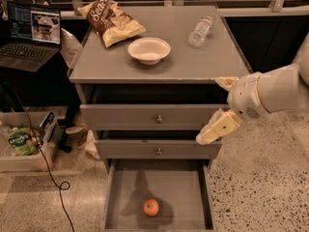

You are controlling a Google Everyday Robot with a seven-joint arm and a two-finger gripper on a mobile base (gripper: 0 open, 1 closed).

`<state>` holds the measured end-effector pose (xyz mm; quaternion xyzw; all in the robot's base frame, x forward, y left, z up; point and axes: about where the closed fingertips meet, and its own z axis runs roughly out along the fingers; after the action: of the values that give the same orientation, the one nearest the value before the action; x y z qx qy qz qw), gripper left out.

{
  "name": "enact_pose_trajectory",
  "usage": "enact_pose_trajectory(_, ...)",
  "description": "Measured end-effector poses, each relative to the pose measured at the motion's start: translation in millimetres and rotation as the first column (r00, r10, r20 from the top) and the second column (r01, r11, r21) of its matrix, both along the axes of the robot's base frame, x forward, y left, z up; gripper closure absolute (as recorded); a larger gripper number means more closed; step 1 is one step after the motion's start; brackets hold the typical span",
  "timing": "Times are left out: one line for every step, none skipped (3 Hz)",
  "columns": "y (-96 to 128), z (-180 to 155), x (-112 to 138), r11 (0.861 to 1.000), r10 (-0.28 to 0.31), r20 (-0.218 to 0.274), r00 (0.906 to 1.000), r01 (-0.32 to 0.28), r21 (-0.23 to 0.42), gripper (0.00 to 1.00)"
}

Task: Pick orange from bottom drawer and place on counter

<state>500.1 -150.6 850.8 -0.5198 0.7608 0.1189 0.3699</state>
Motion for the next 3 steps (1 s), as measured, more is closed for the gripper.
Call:
enact_pose_trajectory(28,-48,-10,0.996,0.044,-0.060,0.9972,-0.040,0.079,0.00)
enact_pose_trajectory(68,-114,-23,0.976,0.057,-0.152,0.9867,-0.023,0.217,0.00)
enact_pose_trajectory(105,-169,-29,0.949,0.090,-0.221,0.9712,-0.017,0.314,0.00)
